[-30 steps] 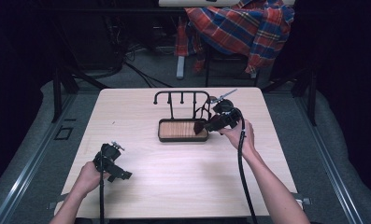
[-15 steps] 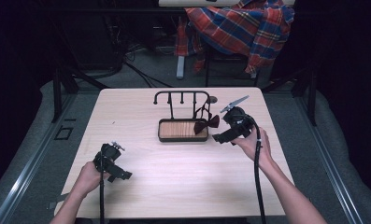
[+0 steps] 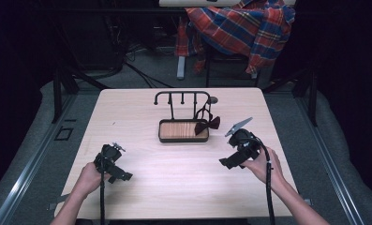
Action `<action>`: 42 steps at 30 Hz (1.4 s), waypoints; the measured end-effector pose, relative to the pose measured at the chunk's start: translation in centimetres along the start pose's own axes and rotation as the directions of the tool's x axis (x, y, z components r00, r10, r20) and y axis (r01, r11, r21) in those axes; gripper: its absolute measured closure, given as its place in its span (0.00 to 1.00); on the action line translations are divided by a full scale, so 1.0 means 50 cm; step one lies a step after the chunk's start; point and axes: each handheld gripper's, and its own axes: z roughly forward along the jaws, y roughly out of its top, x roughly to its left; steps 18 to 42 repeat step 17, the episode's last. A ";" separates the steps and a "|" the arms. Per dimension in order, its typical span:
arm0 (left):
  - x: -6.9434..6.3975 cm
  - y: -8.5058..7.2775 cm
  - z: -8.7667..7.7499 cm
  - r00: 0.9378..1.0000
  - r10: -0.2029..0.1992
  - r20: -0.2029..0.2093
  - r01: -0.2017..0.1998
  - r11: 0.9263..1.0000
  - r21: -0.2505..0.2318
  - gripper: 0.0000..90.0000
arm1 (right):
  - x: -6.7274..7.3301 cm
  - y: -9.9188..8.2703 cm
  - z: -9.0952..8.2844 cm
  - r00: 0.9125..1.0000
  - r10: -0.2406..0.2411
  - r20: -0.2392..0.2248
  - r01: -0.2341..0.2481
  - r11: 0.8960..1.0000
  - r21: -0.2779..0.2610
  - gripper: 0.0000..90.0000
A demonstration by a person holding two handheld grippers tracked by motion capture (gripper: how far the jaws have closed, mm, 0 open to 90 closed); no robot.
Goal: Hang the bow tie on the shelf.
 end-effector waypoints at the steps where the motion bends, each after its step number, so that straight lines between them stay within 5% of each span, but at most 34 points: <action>1: 0.000 0.000 0.000 1.000 0.002 -0.001 -0.002 1.000 0.002 0.00 | 0.003 -0.004 0.002 1.000 -0.004 -0.008 0.004 1.000 0.010 0.09; 7: -0.001 0.000 0.002 1.000 -0.002 0.000 0.002 1.000 0.005 0.00 | 0.020 -0.037 0.027 0.999 -0.021 -0.035 0.023 0.998 0.054 0.08; 11: -0.003 0.002 0.001 1.000 0.011 -0.001 -0.011 1.000 0.003 0.00 | 0.025 -0.057 0.053 0.991 -0.033 -0.126 0.041 0.997 0.062 0.09; 17: -0.004 0.003 -0.002 1.000 0.015 0.002 -0.015 1.000 -0.001 0.00 | 0.046 -0.065 0.093 0.990 -0.117 -0.081 0.128 0.979 0.159 0.07; 42: -0.004 0.003 -0.002 1.000 0.015 0.002 -0.015 1.000 -0.001 0.00 | 0.046 -0.065 0.093 0.990 -0.117 -0.081 0.128 0.979 0.159 0.07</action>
